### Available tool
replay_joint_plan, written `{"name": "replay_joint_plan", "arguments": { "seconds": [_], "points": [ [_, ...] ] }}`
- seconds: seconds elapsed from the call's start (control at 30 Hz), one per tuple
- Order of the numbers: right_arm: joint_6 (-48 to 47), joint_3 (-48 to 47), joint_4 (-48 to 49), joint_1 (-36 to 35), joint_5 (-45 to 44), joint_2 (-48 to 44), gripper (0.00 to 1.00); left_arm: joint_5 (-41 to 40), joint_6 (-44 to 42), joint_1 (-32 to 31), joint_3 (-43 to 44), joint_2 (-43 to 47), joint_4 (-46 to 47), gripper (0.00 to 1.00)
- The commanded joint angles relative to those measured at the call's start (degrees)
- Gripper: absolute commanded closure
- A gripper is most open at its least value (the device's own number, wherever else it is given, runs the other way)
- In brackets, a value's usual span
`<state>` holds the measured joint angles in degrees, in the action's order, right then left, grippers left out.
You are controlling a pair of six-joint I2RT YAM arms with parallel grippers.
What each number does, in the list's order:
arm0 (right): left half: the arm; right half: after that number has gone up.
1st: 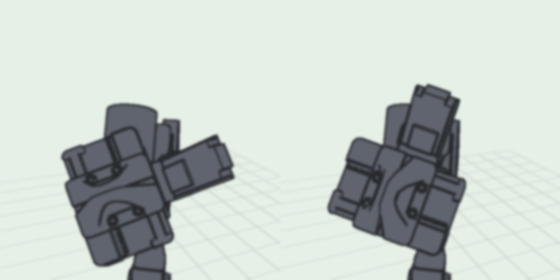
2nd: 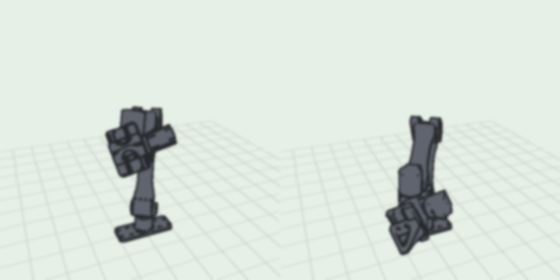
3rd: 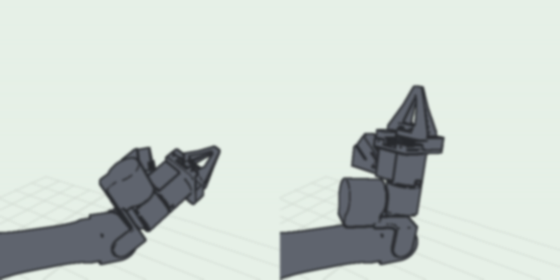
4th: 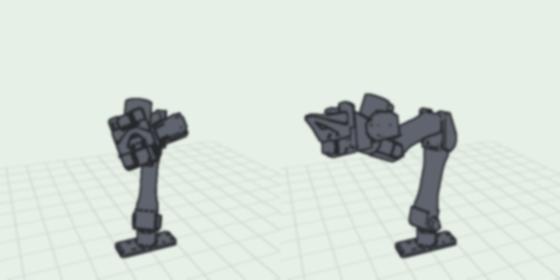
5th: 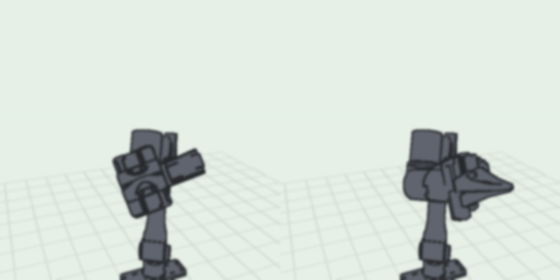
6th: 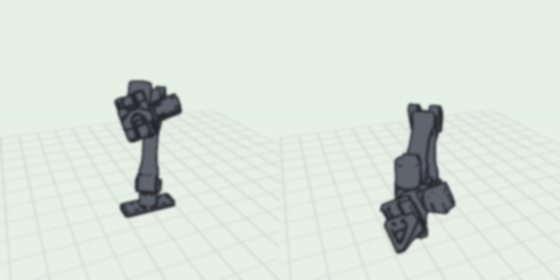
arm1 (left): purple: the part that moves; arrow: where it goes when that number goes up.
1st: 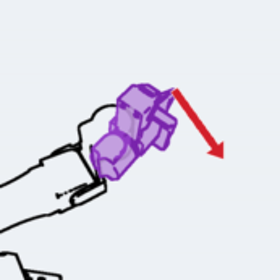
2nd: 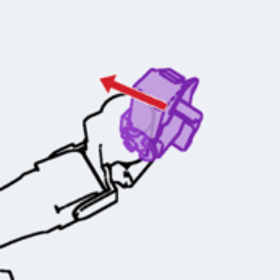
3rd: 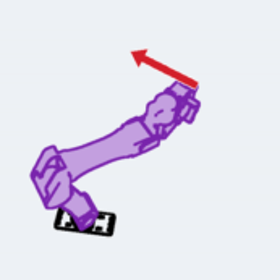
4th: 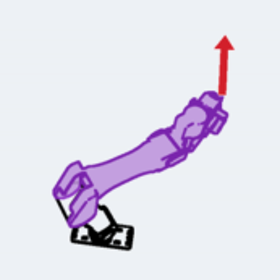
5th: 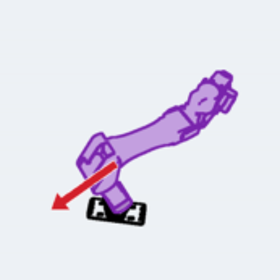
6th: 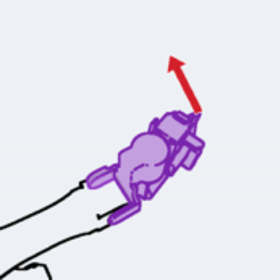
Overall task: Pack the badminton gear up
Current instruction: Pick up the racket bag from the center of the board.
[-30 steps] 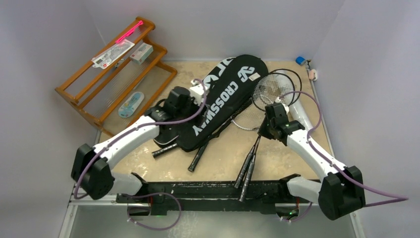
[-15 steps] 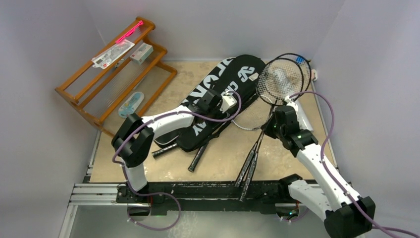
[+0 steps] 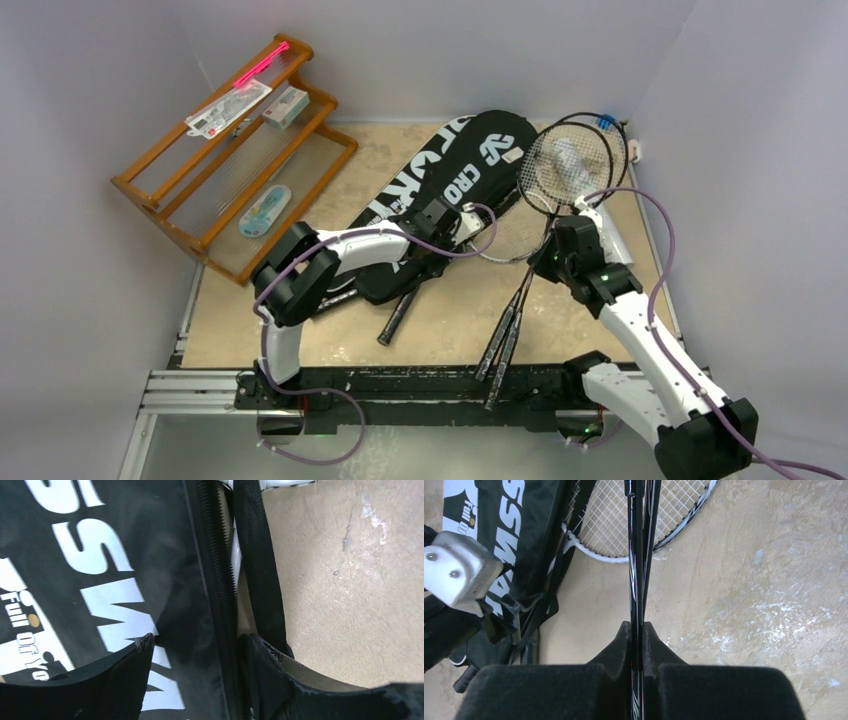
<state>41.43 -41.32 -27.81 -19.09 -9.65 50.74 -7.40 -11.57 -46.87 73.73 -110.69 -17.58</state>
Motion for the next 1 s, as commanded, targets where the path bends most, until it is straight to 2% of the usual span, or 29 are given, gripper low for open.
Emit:
{"name": "replay_joint_plan", "arguments": {
  "seconds": [0.0,0.17,0.2,0.43,0.47,0.57,0.63,0.77,0.8,0.83,0.97],
  "points": [
    [1.19,-0.08,2.41,0.1,-0.46,-0.12,1.0,-3.89,-0.05,-0.09,2.64,-2.4,-1.03,0.43],
    [-0.23,0.38,2.99,0.1,-0.85,1.02,1.0,-6.79,1.65,-0.07,6.86,-2.7,-4.58,0.91],
    [-1.17,0.38,3.4,0.11,-0.62,2.25,1.0,-6.58,1.97,-0.06,6.83,-1.64,-4.4,0.94],
    [-3.75,-1.92,4.57,0.09,1.68,15.34,0.95,-3.41,3.06,0.02,1.81,8.78,0.69,1.0],
    [-3.57,-1.23,6.17,0.05,2.78,16.12,0.95,-3.73,3.36,0.03,1.35,9.43,0.9,1.0],
    [-1.92,1.94,10.93,0.11,5.85,17.26,0.84,-5.37,4.61,0.11,0.77,11.07,1.01,1.0],
    [-1.23,3.02,12.69,0.05,7.27,18.19,0.84,-7.41,5.78,0.09,0.79,12.09,1.09,1.0],
    [-1.33,3.09,12.41,0.11,6.61,20.25,0.82,-9.98,8.36,0.95,0.58,14.39,1.32,1.0],
    [-1.48,3.01,12.17,0.11,6.35,20.55,0.77,-10.0,8.99,1.3,0.54,14.85,1.32,1.0],
    [-1.69,3.11,12.09,0.11,6.11,20.69,0.75,-10.08,9.72,1.95,0.53,15.3,1.28,1.0],
    [-2.27,3.69,12.32,0.09,5.71,20.22,0.79,-10.37,13.34,4.06,0.79,16.82,0.36,1.0]
  ]
}}
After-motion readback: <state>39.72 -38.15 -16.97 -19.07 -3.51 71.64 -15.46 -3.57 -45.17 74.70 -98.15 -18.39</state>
